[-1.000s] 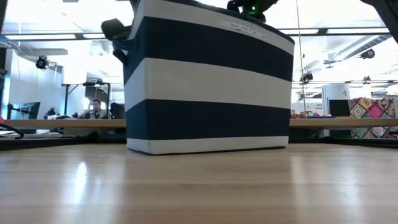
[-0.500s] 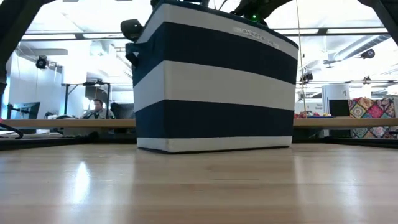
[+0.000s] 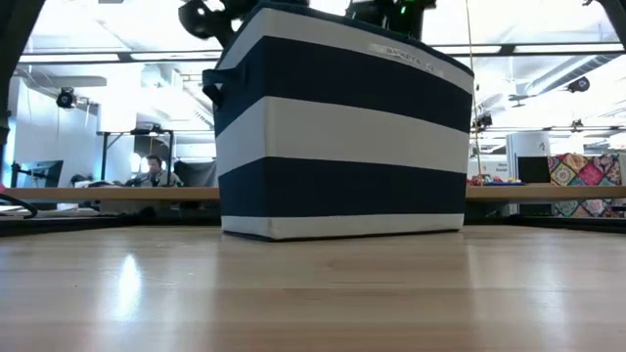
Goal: Fold Laundry from Bin
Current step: Put the stacked clothes into the laundry bin
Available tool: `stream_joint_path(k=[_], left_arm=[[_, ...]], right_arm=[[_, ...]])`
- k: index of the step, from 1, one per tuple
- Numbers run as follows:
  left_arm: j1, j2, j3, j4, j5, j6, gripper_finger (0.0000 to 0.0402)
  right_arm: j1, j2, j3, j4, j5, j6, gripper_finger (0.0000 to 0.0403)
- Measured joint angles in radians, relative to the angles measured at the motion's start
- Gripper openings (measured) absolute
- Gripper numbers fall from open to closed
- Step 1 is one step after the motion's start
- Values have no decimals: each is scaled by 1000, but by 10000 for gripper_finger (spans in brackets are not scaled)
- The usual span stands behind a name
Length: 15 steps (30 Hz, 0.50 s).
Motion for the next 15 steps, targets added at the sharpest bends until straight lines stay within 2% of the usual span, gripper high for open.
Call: stream_joint_path(k=[3, 7, 9, 12, 15], left_arm=[[-19, -42, 9, -6, -45, 26, 198], [-42, -109, 36, -5, -176, 65, 202], [-53, -137, 42, -7, -252, 93, 203], [-63, -180, 45, -6, -352, 143, 203], [-57, -238, 24, -5, -396, 204, 202]], right_arm=[[-6, -46, 54, -26, 14, -20, 228], [-7, -111, 142, -29, -8, -39, 223], [-6, -141, 179, -26, -101, -39, 220], [1, -169, 198, 19, -301, 4, 219], [30, -162, 166, 80, -365, 67, 219]])
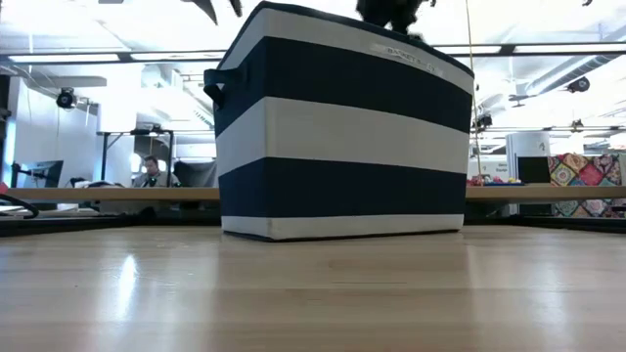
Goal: Fold Laundry from Bin
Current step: Put the stacked clothes into the laundry bin
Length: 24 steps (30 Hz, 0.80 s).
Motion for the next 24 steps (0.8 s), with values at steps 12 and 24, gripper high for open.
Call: stream_joint_path(k=[12, 24], left_arm=[[310, -252, -433, 367, 48, 408, 201], [465, -339, -806, 898, 169, 906, 201]], right_arm=[[50, 260, -133, 285, 187, 62, 219], [-40, 437, -43, 458, 268, 175, 219]])
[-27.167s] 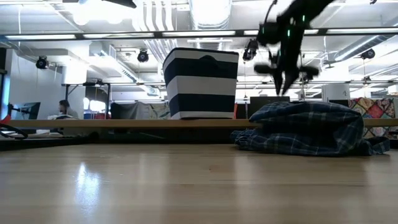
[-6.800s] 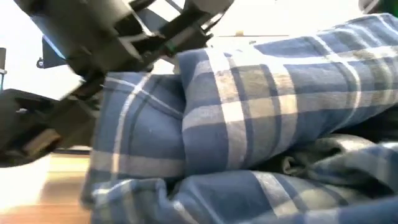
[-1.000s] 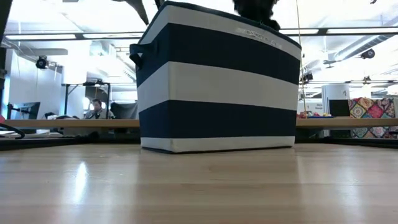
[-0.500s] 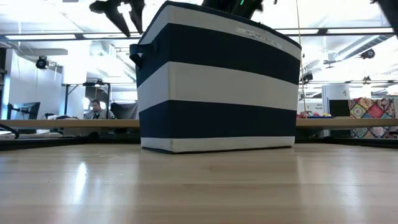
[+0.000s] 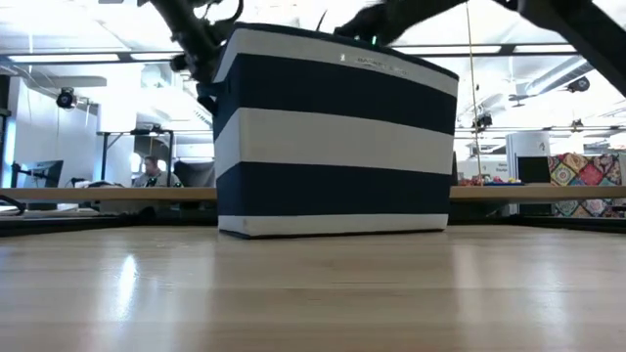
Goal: Fold Laundry from Bin
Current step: Put the stacked clothes into the laundry bin
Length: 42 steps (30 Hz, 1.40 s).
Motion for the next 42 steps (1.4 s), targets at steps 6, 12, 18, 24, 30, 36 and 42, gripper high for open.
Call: stream_joint_path(k=[6, 12, 18, 24, 30, 36, 42], left_arm=[[200, -3, -49, 145, 312, 93, 201], [267, 21, -51, 174, 499, 218, 201], [259, 50, -51, 122, 530, 321, 200], [261, 47, -50, 81, 537, 367, 200], [275, 20, 6, 105, 525, 373, 200], [412, 65, 99, 167, 522, 339, 200], [469, 230, 75, 152, 713, 391, 200]], right_arm=[[-11, -60, 136, -209, 53, 14, 219], [-66, 16, 102, -232, 92, 19, 219], [-78, 145, 55, -50, 191, -116, 219], [-79, 134, 140, -105, 189, -193, 219], [-79, 3, 286, -435, 98, -87, 219], [-78, 1, 272, -583, 132, 0, 219], [-77, 58, 220, -545, 250, -63, 219]])
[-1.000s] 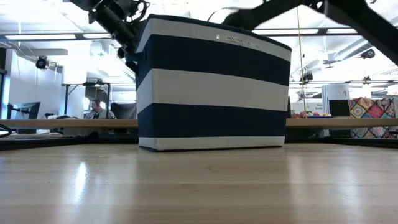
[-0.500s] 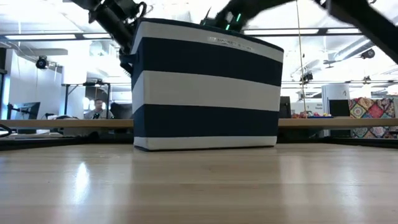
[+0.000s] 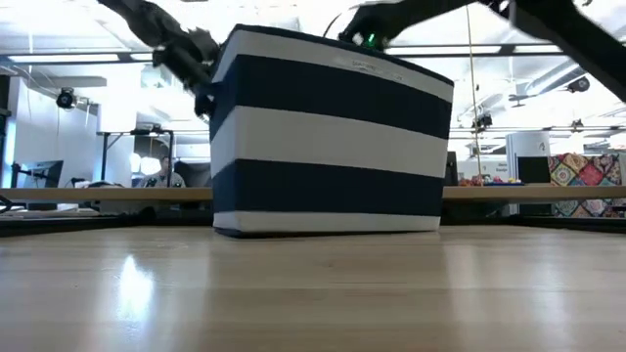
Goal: Fold Laundry from Bin
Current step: Put the stacked clothes into the laundry bin
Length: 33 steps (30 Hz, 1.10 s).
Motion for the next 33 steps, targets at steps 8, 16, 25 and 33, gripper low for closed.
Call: stream_joint_path(k=[8, 16, 25, 33], left_arm=[[-80, 13, -11, -354, 340, 56, 182], [-145, -150, -38, -485, 695, 82, 155], [-145, -86, -78, -296, 301, 39, 150], [-361, -39, -218, -243, 357, 19, 150]], right_arm=[[12, -15, 49, 3, -16, -96, 219], [39, -147, 133, -83, -192, -155, 219], [82, -132, 45, -100, -254, 14, 219], [94, -46, -74, -26, -134, 403, 219]])
